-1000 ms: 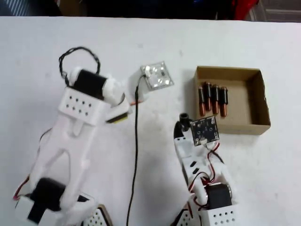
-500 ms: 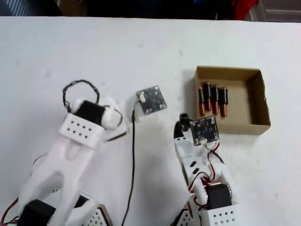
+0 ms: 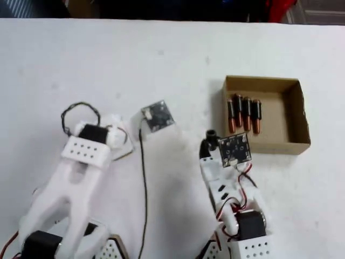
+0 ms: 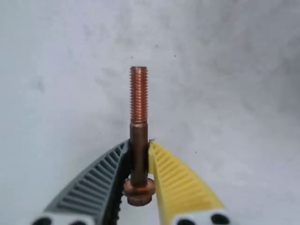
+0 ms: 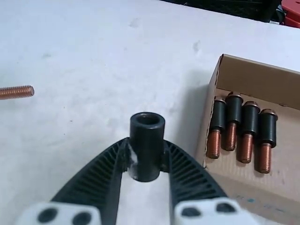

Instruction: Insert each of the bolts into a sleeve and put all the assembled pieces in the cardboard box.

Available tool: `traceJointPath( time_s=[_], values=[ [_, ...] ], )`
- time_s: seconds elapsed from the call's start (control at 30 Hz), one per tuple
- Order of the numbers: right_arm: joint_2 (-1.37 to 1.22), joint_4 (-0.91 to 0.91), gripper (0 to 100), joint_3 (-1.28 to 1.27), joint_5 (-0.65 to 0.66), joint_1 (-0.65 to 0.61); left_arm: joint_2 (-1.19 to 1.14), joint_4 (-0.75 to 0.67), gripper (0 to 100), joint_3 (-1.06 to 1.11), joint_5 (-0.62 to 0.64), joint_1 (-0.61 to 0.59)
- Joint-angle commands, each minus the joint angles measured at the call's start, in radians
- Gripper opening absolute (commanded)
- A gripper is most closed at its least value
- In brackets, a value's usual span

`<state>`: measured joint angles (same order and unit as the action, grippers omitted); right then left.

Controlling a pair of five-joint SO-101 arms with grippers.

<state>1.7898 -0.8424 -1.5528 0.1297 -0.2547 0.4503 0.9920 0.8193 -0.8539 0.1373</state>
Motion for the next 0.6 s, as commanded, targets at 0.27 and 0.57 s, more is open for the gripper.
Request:
traceJointPath(
  time_s=[0.27, 0.57],
  values=[
    [0.01, 0.027, 1.6, 0.008, -0.003, 0.007, 0.042, -0.143, 2, 0.029, -0.018, -0.004],
    [0.01, 0.027, 1.6, 0.008, -0.003, 0.008, 0.041, -0.184, 2, 0.089, -0.018, -0.005]
  ],
)
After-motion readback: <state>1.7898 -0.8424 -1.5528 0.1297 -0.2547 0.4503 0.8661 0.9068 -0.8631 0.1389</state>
